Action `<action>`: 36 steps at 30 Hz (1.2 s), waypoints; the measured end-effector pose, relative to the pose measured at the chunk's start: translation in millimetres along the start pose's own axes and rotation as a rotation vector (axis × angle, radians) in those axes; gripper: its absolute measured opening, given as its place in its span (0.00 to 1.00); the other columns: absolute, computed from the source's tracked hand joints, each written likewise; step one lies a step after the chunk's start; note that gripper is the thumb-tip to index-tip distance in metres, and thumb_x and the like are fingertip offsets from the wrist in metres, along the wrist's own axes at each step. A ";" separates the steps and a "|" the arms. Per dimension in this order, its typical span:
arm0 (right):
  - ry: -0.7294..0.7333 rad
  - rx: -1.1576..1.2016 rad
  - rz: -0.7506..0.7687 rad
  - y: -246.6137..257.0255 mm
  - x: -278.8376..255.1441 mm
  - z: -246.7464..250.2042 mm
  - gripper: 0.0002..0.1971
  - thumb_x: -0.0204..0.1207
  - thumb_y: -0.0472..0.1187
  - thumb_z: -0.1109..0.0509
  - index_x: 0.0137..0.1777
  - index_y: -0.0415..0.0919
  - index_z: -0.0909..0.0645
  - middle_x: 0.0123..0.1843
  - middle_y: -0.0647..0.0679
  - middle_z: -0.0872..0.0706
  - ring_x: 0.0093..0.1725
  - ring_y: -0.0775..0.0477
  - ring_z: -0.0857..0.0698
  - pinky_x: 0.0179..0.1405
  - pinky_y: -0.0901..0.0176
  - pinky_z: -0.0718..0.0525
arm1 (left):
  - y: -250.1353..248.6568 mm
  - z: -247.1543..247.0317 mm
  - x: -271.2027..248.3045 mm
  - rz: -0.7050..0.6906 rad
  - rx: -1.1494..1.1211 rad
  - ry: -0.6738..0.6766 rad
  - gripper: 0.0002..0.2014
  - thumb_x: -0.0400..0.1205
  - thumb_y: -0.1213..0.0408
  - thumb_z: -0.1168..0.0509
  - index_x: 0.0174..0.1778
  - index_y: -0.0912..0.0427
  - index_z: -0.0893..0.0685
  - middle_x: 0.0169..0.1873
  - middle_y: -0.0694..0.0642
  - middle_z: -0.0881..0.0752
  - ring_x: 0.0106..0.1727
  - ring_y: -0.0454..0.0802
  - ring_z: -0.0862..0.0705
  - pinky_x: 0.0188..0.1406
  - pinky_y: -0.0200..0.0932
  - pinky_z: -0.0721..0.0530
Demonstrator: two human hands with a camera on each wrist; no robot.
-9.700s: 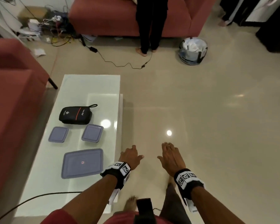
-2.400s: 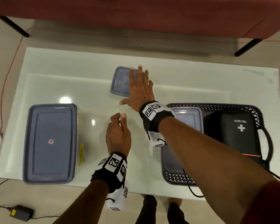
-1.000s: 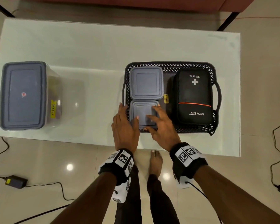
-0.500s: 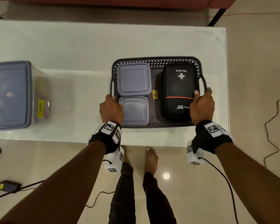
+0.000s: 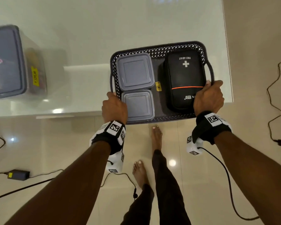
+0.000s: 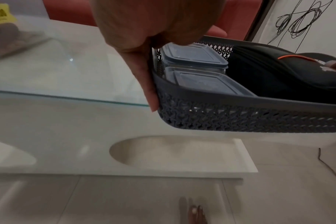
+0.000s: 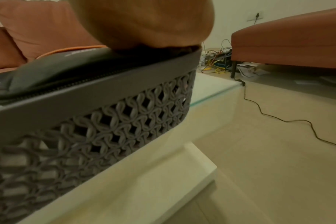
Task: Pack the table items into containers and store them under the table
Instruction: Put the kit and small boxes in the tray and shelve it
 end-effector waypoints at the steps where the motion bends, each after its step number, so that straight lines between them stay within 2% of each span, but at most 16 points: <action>1: 0.003 0.007 -0.017 -12.2 -13.0 5.1 0.15 0.87 0.44 0.50 0.60 0.33 0.28 0.53 0.33 0.13 0.52 0.29 0.16 0.46 0.47 0.27 | 11.3 -1.5 -12.4 -0.028 0.003 0.000 0.15 0.87 0.68 0.51 0.64 0.71 0.27 0.55 0.77 0.18 0.56 0.75 0.18 0.49 0.58 0.23; 5: -0.034 -0.007 -0.058 -75.8 -67.5 24.6 0.14 0.87 0.43 0.48 0.57 0.33 0.27 0.50 0.27 0.14 0.48 0.26 0.17 0.40 0.46 0.31 | 62.4 -12.0 -79.6 -0.161 0.046 0.006 0.17 0.88 0.68 0.56 0.59 0.73 0.24 0.38 0.74 0.15 0.38 0.73 0.16 0.28 0.47 0.35; 7: -0.045 -0.029 -0.058 -111.6 -95.7 32.4 0.13 0.86 0.44 0.47 0.55 0.34 0.27 0.46 0.25 0.15 0.44 0.23 0.17 0.37 0.47 0.34 | 90.3 -20.0 -122.3 -0.136 -0.032 0.032 0.14 0.89 0.65 0.51 0.57 0.70 0.23 0.23 0.60 0.20 0.24 0.63 0.19 0.17 0.36 0.36; 8: -0.051 -0.038 -0.058 -128.1 -106.9 34.4 0.13 0.86 0.44 0.47 0.55 0.33 0.27 0.44 0.25 0.15 0.43 0.23 0.18 0.36 0.47 0.35 | 101.8 -25.1 -139.7 -0.117 -0.056 0.048 0.14 0.89 0.63 0.50 0.57 0.68 0.23 0.21 0.51 0.24 0.20 0.51 0.23 0.14 0.33 0.33; 10: -0.050 -0.064 -0.063 -162.9 -124.3 32.4 0.14 0.86 0.45 0.47 0.54 0.34 0.27 0.42 0.24 0.15 0.41 0.22 0.18 0.35 0.48 0.35 | 124.0 -47.0 -166.8 -0.085 -0.058 0.109 0.14 0.89 0.61 0.51 0.56 0.64 0.23 0.21 0.44 0.27 0.20 0.38 0.29 0.15 0.30 0.32; 12: -0.015 -0.091 -0.078 -189.8 -131.8 23.4 0.14 0.86 0.44 0.46 0.54 0.33 0.26 0.42 0.23 0.15 0.41 0.21 0.17 0.35 0.48 0.34 | 141.1 -67.9 -179.0 -0.071 -0.057 0.129 0.14 0.89 0.60 0.50 0.54 0.64 0.22 0.21 0.44 0.26 0.20 0.38 0.29 0.16 0.29 0.38; 15: 0.068 -0.161 -0.130 -222.4 -128.6 2.2 0.13 0.86 0.42 0.45 0.55 0.32 0.26 0.43 0.22 0.15 0.43 0.21 0.17 0.36 0.47 0.33 | 157.1 -101.9 -181.8 -0.082 -0.001 0.145 0.13 0.88 0.61 0.49 0.52 0.65 0.22 0.21 0.47 0.25 0.20 0.45 0.27 0.20 0.41 0.36; 18: 0.139 -0.195 -0.113 -230.2 -106.0 -39.4 0.13 0.85 0.42 0.44 0.56 0.30 0.26 0.46 0.22 0.15 0.47 0.22 0.17 0.38 0.44 0.30 | 158.4 -132.7 -154.4 -0.094 0.043 0.109 0.15 0.88 0.61 0.48 0.50 0.67 0.21 0.29 0.68 0.15 0.30 0.70 0.18 0.30 0.46 0.31; 21: 0.201 -0.199 -0.090 -224.9 -69.9 -94.9 0.14 0.86 0.42 0.44 0.57 0.30 0.25 0.51 0.23 0.15 0.52 0.23 0.17 0.44 0.41 0.24 | 151.6 -168.6 -102.9 -0.113 0.136 0.055 0.17 0.88 0.59 0.48 0.53 0.68 0.19 0.38 0.77 0.13 0.41 0.75 0.16 0.35 0.53 0.26; 24: 0.205 -0.155 -0.078 -206.9 -27.0 -149.7 0.15 0.85 0.42 0.44 0.59 0.30 0.24 0.54 0.24 0.15 0.56 0.24 0.18 0.49 0.40 0.24 | 141.1 -198.9 -42.9 -0.048 0.151 0.001 0.18 0.87 0.53 0.47 0.62 0.60 0.20 0.43 0.75 0.12 0.47 0.74 0.16 0.43 0.56 0.20; 27: 0.256 -0.068 -0.054 -188.8 21.9 -201.2 0.19 0.84 0.47 0.41 0.62 0.31 0.24 0.58 0.27 0.16 0.59 0.26 0.19 0.55 0.42 0.22 | 126.9 -225.9 11.8 0.001 0.071 -0.020 0.17 0.85 0.49 0.44 0.63 0.54 0.21 0.48 0.66 0.10 0.52 0.68 0.14 0.48 0.53 0.18; 29: 0.376 -0.006 0.030 -172.0 48.6 -228.9 0.24 0.81 0.55 0.37 0.63 0.33 0.21 0.59 0.30 0.14 0.62 0.29 0.18 0.59 0.45 0.21 | 116.2 -239.5 46.5 0.005 -0.020 -0.019 0.19 0.85 0.48 0.43 0.67 0.53 0.21 0.53 0.62 0.10 0.57 0.65 0.14 0.55 0.50 0.19; 31: 0.464 0.067 0.184 -153.5 57.9 -240.3 0.24 0.76 0.58 0.31 0.57 0.35 0.15 0.57 0.35 0.11 0.60 0.34 0.15 0.58 0.50 0.19 | 109.5 -253.0 71.8 0.014 -0.120 0.034 0.22 0.84 0.49 0.40 0.71 0.55 0.24 0.61 0.62 0.12 0.64 0.63 0.16 0.61 0.47 0.21; 33: 0.521 0.134 0.330 -143.0 51.5 -244.8 0.25 0.69 0.64 0.26 0.53 0.44 0.13 0.52 0.44 0.10 0.56 0.44 0.13 0.55 0.56 0.17 | 106.1 -268.0 80.2 0.010 -0.158 0.112 0.28 0.81 0.49 0.35 0.74 0.59 0.29 0.66 0.63 0.17 0.67 0.63 0.19 0.63 0.47 0.22; 34: 0.551 0.091 0.356 -142.9 43.6 -246.4 0.30 0.62 0.70 0.26 0.55 0.48 0.14 0.53 0.48 0.11 0.55 0.47 0.14 0.55 0.55 0.17 | 104.8 -273.2 78.3 -0.014 -0.159 0.134 0.32 0.78 0.48 0.31 0.74 0.59 0.31 0.67 0.62 0.18 0.67 0.63 0.19 0.63 0.48 0.22; 36: 0.588 -0.106 0.435 -151.6 25.0 -256.3 0.52 0.50 0.78 0.27 0.71 0.48 0.26 0.68 0.46 0.20 0.66 0.44 0.21 0.64 0.47 0.18 | 106.4 -283.5 68.9 -0.102 -0.101 0.176 0.44 0.71 0.45 0.25 0.77 0.59 0.36 0.72 0.61 0.23 0.71 0.62 0.22 0.67 0.51 0.21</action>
Point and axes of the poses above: each hand's wrist, its own x-axis towards the middle knuckle, its own z-axis out of the back of the hand, y = z × x, the point moved 6 cm from there along x, towards the middle knuckle
